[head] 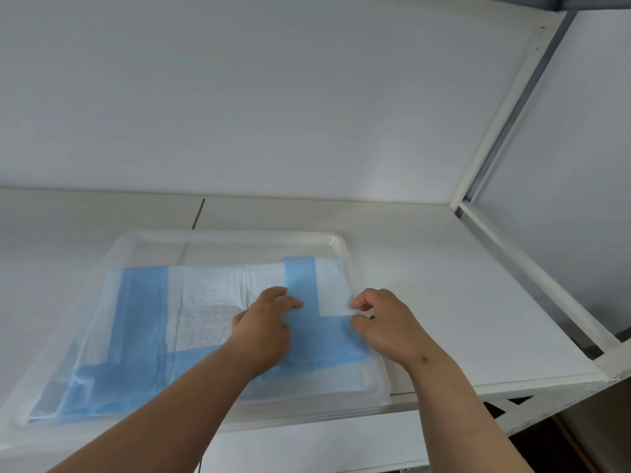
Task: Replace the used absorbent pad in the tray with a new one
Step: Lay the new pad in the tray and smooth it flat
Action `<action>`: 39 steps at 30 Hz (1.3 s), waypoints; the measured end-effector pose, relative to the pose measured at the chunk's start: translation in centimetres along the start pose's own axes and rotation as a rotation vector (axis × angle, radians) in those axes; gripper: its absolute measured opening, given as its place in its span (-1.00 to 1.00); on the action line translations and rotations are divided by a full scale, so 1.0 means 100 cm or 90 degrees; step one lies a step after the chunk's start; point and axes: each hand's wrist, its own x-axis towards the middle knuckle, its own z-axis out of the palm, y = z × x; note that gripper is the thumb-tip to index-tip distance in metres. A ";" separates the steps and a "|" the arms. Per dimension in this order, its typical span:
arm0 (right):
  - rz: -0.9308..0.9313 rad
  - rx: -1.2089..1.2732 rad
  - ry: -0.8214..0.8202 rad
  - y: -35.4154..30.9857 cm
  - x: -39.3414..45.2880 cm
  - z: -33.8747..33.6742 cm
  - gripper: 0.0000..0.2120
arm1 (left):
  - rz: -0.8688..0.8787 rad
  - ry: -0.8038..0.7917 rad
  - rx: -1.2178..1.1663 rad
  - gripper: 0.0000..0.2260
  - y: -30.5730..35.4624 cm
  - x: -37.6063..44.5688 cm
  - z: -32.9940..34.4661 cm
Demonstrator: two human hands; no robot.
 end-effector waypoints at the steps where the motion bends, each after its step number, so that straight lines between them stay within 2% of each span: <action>1: -0.002 -0.006 0.003 0.000 0.001 0.002 -0.77 | -0.019 0.012 -0.050 -0.57 0.001 0.002 -0.002; 8: -0.050 -0.049 0.013 -0.008 0.006 0.019 -0.71 | -0.103 0.011 -0.169 -0.58 0.016 0.011 -0.017; 12: -0.074 -0.062 0.033 -0.008 0.010 0.021 -0.70 | -0.207 -0.009 -0.401 -0.50 0.023 0.015 -0.014; 16: -0.072 -0.061 0.036 -0.005 0.010 0.021 -0.69 | -0.261 -0.008 -0.423 -0.47 0.024 0.020 -0.009; 20: -0.079 -0.052 0.042 -0.001 0.009 0.021 -0.71 | -0.263 -0.008 -0.408 -0.60 0.024 0.022 -0.005; 23: -0.080 -0.024 0.065 0.002 0.009 0.019 -0.74 | -0.317 -0.026 -0.657 -0.75 0.025 0.024 -0.007; 24: -0.076 -0.013 0.072 0.002 0.009 0.018 -0.75 | -0.319 -0.037 -0.699 -0.78 0.025 0.023 -0.008; 25: -0.068 -0.005 0.080 0.003 0.009 0.017 -0.75 | -0.301 -0.038 -0.666 -0.79 0.025 0.022 -0.007; 29: -0.020 0.005 0.087 0.003 0.009 0.014 -0.74 | -0.176 -0.033 -0.319 -0.87 0.020 0.015 0.000; 33: 0.014 -0.028 0.072 0.001 0.011 0.014 -0.71 | -0.121 -0.026 -0.114 -0.93 0.020 0.015 0.003; 35: 0.029 -0.049 0.057 0.000 0.012 0.014 -0.70 | -0.114 -0.037 -0.090 -0.91 0.019 0.017 0.003; 39: 0.045 -0.081 0.037 -0.006 0.013 0.017 -0.74 | -0.117 -0.078 -0.143 -0.91 0.015 0.016 0.002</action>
